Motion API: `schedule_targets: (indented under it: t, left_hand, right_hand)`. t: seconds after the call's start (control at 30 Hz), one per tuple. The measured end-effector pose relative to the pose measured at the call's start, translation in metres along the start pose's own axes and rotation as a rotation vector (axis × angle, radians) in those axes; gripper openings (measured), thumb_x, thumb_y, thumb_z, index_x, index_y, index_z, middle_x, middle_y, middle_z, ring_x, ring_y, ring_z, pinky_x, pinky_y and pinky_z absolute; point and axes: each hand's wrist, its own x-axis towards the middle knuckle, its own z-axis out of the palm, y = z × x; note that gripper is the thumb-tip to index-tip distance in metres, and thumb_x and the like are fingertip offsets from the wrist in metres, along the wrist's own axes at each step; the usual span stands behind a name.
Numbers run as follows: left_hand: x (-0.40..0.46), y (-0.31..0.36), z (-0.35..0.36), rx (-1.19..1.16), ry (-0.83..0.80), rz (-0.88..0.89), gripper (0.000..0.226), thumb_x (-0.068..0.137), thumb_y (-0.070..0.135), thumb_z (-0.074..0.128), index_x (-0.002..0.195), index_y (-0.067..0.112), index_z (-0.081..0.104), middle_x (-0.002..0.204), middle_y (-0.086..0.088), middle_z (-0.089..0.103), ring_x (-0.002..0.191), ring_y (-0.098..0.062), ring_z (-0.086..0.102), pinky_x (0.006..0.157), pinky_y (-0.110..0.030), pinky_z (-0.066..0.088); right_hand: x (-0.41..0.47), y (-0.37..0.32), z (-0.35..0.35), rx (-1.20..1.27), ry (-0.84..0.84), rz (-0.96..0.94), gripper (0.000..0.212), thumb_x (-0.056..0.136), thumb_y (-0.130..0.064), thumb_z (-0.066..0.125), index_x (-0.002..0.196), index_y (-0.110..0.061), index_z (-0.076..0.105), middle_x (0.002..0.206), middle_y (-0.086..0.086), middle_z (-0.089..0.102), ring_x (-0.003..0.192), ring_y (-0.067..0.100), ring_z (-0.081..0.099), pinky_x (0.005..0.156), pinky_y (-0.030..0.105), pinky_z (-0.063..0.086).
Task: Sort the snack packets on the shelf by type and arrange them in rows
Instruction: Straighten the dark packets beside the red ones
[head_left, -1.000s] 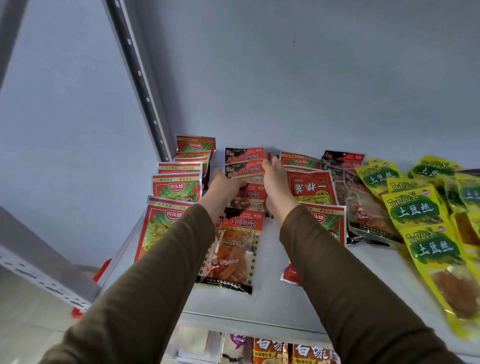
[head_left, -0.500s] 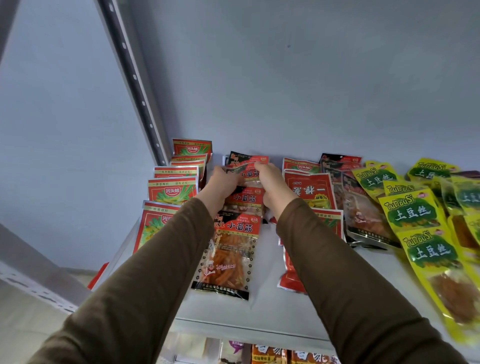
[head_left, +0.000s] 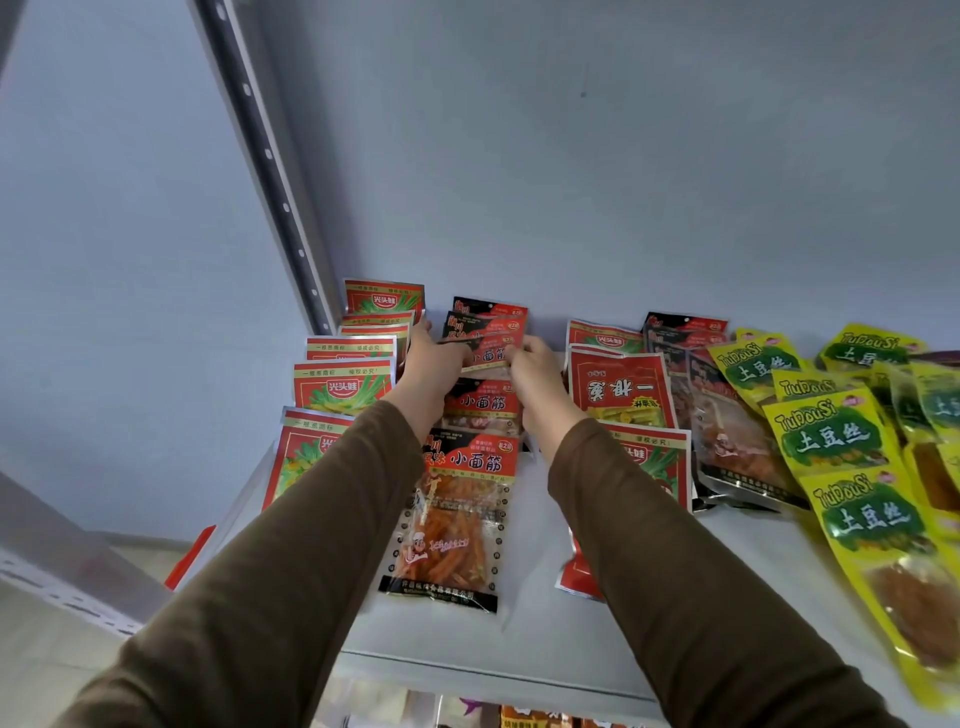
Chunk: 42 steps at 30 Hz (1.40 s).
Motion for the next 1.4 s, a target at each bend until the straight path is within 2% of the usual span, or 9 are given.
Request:
schedule_targets:
  t: [0.2, 0.47, 0.63, 0.83, 0.9, 1.03, 1.2, 1.33, 1.4]
  left_hand:
    - [0.001, -0.004, -0.003, 0.051, -0.046, 0.046, 0.082, 0.104, 0.006, 0.056, 0.163, 0.035, 0.008, 0.144, -0.009, 0.054, 0.093, -0.019, 0.068, 0.056, -0.031, 0.053]
    - [0.005, -0.010, -0.006, 0.039, -0.003, 0.004, 0.064, 0.106, 0.012, 0.051, 0.161, 0.029, 0.022, 0.103, -0.003, 0.065, 0.090, -0.020, 0.069, 0.064, -0.035, 0.054]
    - [0.005, -0.012, -0.009, 0.046, 0.002, -0.004, 0.038, 0.107, 0.014, 0.050, 0.144, 0.017, 0.045, 0.110, -0.008, 0.069, 0.095, -0.025, 0.070, 0.074, -0.039, 0.058]
    - [0.004, -0.012, -0.009, 0.056, 0.009, 0.016, 0.024, 0.107, 0.013, 0.048, 0.129, 0.022, 0.048, 0.099, -0.003, 0.064, 0.086, -0.018, 0.065, 0.063, -0.033, 0.050]
    - [0.005, -0.011, -0.007, 0.081, 0.005, 0.011, 0.017, 0.107, 0.013, 0.050, 0.119, 0.024, 0.046, 0.096, -0.002, 0.063, 0.084, -0.018, 0.064, 0.061, -0.032, 0.049]
    - [0.004, -0.007, -0.008, 0.128, -0.001, 0.019, 0.022, 0.107, 0.012, 0.049, 0.127, 0.020, 0.047, 0.094, -0.003, 0.061, 0.080, -0.017, 0.061, 0.057, -0.031, 0.045]
    - [-0.015, 0.006, -0.014, 0.202, -0.055, 0.035, 0.042, 0.107, 0.021, 0.052, 0.146, 0.022, 0.038, 0.101, -0.004, 0.061, 0.089, -0.022, 0.065, 0.069, -0.040, 0.055]
    - [-0.066, 0.004, -0.031, 0.257, -0.157, 0.274, 0.034, 0.106, 0.027, 0.054, 0.127, 0.051, 0.041, 0.095, 0.015, 0.060, 0.072, -0.008, 0.073, 0.053, -0.021, 0.055]
    - [-0.094, -0.016, -0.038, 0.352, -0.235, 0.438, 0.037, 0.107, 0.030, 0.052, 0.125, 0.060, 0.037, 0.128, 0.011, 0.061, 0.102, -0.003, 0.072, 0.071, -0.028, 0.064]
  right_hand:
    - [-0.005, 0.000, 0.000, -0.096, 0.017, -0.156, 0.048, 0.108, -0.016, 0.045, 0.154, -0.027, 0.037, 0.139, 0.000, 0.057, 0.120, 0.022, 0.061, 0.097, 0.047, 0.057]
    - [-0.010, 0.009, -0.002, -0.039, 0.093, -0.052, 0.019, 0.103, -0.037, 0.055, 0.098, -0.019, 0.057, 0.106, 0.011, 0.069, 0.099, 0.031, 0.069, 0.092, 0.053, 0.057]
    - [-0.007, 0.002, 0.002, 0.039, 0.068, 0.052, 0.010, 0.107, -0.018, 0.047, 0.104, -0.016, 0.055, 0.116, 0.020, 0.067, 0.111, 0.041, 0.066, 0.097, 0.060, 0.053]
    - [-0.006, 0.001, 0.000, 0.075, 0.012, 0.108, 0.016, 0.106, -0.006, 0.045, 0.103, -0.018, 0.055, 0.096, 0.006, 0.065, 0.081, 0.022, 0.068, 0.053, 0.029, 0.056]
    - [-0.006, 0.001, 0.002, 0.135, 0.022, 0.117, 0.013, 0.106, -0.008, 0.044, 0.107, -0.017, 0.054, 0.101, 0.009, 0.067, 0.081, 0.023, 0.069, 0.049, 0.026, 0.054]
    - [-0.008, 0.000, 0.003, 0.177, 0.020, 0.142, 0.017, 0.107, -0.009, 0.045, 0.120, -0.017, 0.050, 0.106, 0.009, 0.067, 0.084, 0.024, 0.071, 0.056, 0.031, 0.057]
    - [-0.009, -0.005, -0.003, 0.140, 0.025, 0.159, 0.020, 0.106, -0.010, 0.045, 0.124, -0.019, 0.046, 0.111, 0.011, 0.066, 0.096, 0.028, 0.072, 0.079, 0.043, 0.062]
    - [-0.015, -0.007, -0.010, 0.140, -0.053, 0.118, 0.020, 0.106, -0.014, 0.050, 0.126, -0.017, 0.047, 0.113, 0.012, 0.068, 0.101, 0.030, 0.072, 0.084, 0.044, 0.061]
    - [-0.018, -0.004, -0.013, 0.112, -0.114, 0.067, 0.013, 0.105, -0.016, 0.052, 0.118, -0.014, 0.055, 0.111, 0.011, 0.070, 0.099, 0.028, 0.072, 0.081, 0.041, 0.060]
